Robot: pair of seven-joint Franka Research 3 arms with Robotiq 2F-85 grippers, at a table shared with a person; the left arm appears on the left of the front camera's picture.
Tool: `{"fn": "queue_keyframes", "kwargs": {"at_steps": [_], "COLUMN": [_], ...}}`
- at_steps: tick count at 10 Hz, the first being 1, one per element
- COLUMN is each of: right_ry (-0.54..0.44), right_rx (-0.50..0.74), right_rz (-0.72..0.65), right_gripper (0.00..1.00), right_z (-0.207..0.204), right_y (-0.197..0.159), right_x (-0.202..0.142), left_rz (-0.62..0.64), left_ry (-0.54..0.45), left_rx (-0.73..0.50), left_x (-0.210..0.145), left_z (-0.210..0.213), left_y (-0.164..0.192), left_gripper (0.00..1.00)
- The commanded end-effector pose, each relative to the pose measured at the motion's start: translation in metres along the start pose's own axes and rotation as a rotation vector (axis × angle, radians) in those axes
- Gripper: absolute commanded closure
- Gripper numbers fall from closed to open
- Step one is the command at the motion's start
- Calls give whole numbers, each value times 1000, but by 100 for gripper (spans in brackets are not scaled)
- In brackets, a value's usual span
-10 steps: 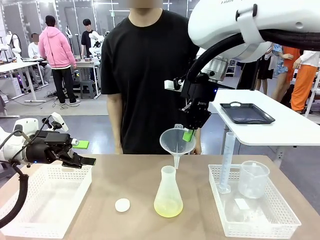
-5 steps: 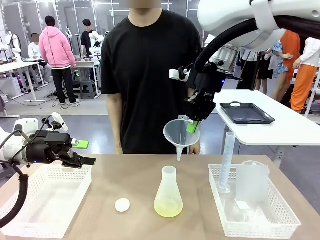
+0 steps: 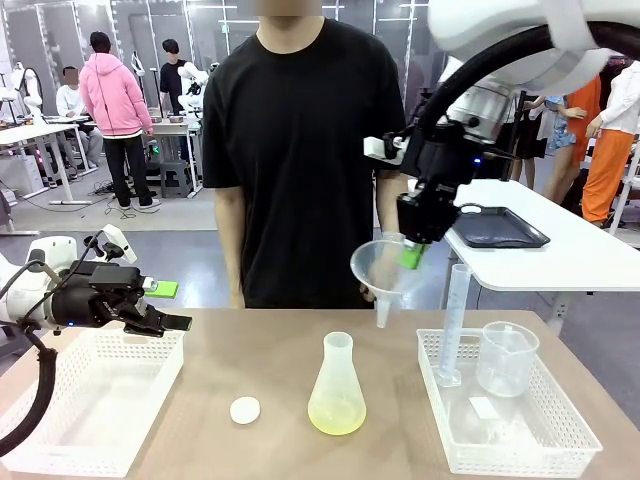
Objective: Prepare the solutions needed for the experiment.
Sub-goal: Once the solution is in the Big flask , pick up the Plastic Funnel and place it back into the right Organizing basket.
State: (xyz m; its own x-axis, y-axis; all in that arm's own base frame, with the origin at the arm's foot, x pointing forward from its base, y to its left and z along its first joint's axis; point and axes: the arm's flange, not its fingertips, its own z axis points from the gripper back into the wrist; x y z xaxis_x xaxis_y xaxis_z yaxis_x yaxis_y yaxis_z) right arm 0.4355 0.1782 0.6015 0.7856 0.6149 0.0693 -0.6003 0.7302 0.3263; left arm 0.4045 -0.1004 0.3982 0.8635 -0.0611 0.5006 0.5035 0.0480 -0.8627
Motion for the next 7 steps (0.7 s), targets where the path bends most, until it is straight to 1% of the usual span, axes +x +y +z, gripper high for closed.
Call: {"fn": "queue_keyframes", "kwargs": {"at_steps": [1, 3, 4, 7], "right_ry": [-22, -54, -72, -100], "right_rx": [24, 14, 16, 37], "right_rz": [-62, -154, -191, -250], "right_gripper": [100, 100, 100, 100], "right_z": [-2, -3, -14, -20], "right_y": [-25, -54, -62, -93], "right_x": [-45, -87, -100, -132], "left_rz": [-6, -6, -6, -6], "left_ry": [14, 14, 14, 14], "left_rx": [-9, -9, -9, -9], "left_x": [0, 0, 0, 0], "left_z": [1, 1, 1, 1], "left_y": [-2, -2, -2, -2], "left_gripper": [0, 0, 0, 0]}}
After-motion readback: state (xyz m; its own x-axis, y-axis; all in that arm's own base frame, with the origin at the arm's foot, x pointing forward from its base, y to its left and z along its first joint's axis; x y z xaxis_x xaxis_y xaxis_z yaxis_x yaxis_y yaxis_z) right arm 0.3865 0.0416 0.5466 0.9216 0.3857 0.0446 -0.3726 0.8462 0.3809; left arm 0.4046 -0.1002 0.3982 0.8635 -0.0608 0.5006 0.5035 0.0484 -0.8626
